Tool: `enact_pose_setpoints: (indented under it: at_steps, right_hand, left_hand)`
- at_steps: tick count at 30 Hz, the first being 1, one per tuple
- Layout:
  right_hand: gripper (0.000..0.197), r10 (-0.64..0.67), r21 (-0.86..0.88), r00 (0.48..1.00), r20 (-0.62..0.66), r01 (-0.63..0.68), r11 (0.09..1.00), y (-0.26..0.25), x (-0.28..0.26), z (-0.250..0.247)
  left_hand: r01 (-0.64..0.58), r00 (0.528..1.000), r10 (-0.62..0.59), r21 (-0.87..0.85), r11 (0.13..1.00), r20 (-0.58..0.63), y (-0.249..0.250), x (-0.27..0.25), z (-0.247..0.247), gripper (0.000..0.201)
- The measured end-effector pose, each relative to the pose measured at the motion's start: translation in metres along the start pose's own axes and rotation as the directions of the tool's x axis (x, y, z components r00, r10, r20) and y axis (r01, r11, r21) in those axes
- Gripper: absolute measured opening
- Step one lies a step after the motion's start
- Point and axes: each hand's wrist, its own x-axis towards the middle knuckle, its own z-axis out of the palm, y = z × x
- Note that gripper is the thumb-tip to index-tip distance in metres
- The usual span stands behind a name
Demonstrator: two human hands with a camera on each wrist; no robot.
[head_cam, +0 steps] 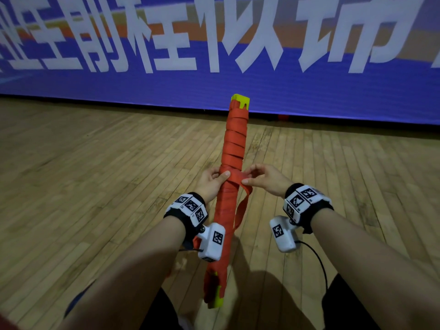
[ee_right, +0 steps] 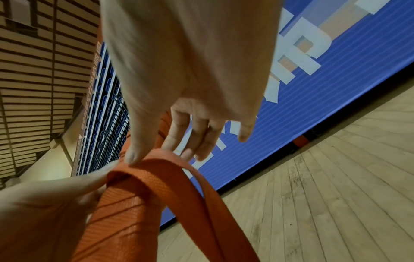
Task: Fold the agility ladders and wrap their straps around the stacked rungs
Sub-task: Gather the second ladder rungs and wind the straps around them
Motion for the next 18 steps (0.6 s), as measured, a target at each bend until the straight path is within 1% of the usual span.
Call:
enact_pose_setpoints:
  at_steps: [2,6,11,14,16,18]
  right_hand:
    - [0.017,-0.018,-0.015,0.999,-0.052,0.017,1.0,0.002,0.0,0.001]
    - [0.011,-0.011,0.005,0.998,0.055,0.01,1.0,0.0,0.001,0.005]
    - [0.015,0.039,-0.028,0.997,0.067,-0.037,0.999,0.004,0.003,0.011]
    - [0.016,0.014,-0.05,0.997,0.079,-0.01,0.999,0.005,0.003,0.014]
    - [0.015,0.012,-0.021,0.997,0.074,-0.01,1.0,0.002,0.001,0.012]
    - [0.013,0.018,0.048,0.997,0.069,-0.021,0.999,0.001,-0.001,0.007]
  left_hand:
    - [0.004,1.0,-0.004,0.008,1.0,-0.018,-0.002,0.002,-0.001,0.017]
    - [0.015,1.0,-0.015,0.021,1.0,-0.009,-0.005,0.003,0.0,0.032]
    - [0.004,1.0,-0.004,0.013,1.0,-0.023,-0.005,0.002,-0.001,0.025]
    - [-0.008,1.0,0.009,0.012,1.0,-0.021,-0.005,0.002,0.0,0.03]
    - [-0.007,1.0,0.008,0.013,1.0,-0.026,-0.005,0.002,-0.001,0.033]
    - [-0.01,1.0,0.01,0.014,1.0,-0.025,-0.005,0.002,-0.003,0.034]
